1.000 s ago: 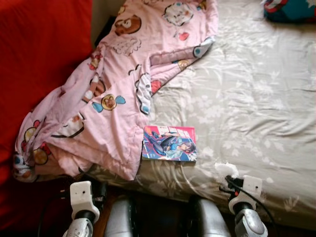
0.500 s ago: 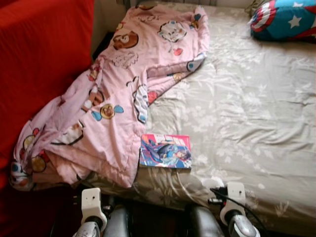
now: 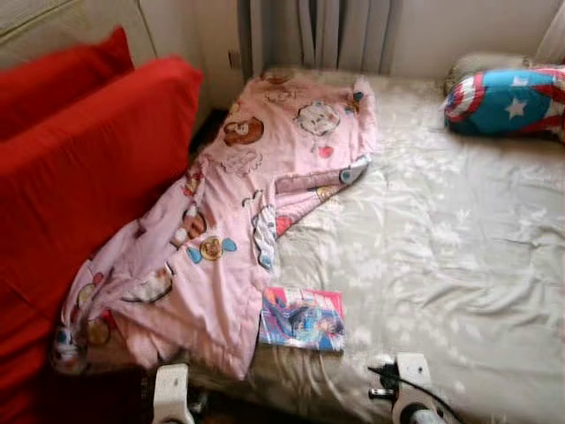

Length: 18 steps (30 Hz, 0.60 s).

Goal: Clean up the room

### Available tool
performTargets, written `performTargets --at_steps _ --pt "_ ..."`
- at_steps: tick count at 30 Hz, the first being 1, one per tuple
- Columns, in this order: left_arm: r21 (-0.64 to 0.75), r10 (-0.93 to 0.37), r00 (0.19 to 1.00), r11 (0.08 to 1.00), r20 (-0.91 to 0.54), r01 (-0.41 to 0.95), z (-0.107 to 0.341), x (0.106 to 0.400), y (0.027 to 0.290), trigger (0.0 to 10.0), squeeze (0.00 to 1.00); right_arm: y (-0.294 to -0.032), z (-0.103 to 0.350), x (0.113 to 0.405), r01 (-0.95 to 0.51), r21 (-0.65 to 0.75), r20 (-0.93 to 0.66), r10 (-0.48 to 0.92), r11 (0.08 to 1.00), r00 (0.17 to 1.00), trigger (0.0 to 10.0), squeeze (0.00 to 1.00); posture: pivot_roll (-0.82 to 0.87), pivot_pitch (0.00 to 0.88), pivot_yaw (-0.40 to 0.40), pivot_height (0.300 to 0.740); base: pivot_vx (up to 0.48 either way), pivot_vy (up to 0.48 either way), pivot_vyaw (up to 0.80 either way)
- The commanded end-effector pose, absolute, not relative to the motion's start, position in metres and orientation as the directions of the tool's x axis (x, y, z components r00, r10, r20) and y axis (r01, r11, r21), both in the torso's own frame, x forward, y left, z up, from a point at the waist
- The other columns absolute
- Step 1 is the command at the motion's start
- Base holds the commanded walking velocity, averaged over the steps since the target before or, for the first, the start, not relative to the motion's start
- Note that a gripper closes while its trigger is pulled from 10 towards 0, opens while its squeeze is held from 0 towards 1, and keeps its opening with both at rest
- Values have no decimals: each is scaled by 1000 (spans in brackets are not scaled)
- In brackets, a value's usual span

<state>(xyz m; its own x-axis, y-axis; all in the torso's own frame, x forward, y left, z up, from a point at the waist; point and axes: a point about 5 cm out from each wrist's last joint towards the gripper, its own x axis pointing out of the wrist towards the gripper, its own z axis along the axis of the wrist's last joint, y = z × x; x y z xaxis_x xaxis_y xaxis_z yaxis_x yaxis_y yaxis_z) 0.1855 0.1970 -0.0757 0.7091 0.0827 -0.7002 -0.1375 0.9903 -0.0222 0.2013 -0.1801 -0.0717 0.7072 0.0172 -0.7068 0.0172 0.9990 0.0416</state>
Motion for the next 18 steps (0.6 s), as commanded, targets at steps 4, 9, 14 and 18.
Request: performTargets --at_steps 4,9,14,18 --pt "-25 81 658 988 -749 -151 -84 171 198 10000 0 -177 -77 193 24 53 -742 23 998 669 10000 0 -38 0 -9 740 0 0 0" --pt "-29 70 651 990 -756 -141 -84 172 197 10000 0 -171 -78 193 -7 43 -755 37 999 655 10000 0 -44 0 -5 740 0 0 0" --pt "-22 79 662 989 -745 -144 -83 173 200 10000 0 -170 -76 197 -42 25 -739 47 999 672 10000 0 -34 10 -15 740 0 0 88" --pt "4 114 655 986 -747 -168 -83 171 202 10000 0 -171 -75 199 -61 4 -740 44 998 671 10000 0 -25 46 -27 740 0 0 794"
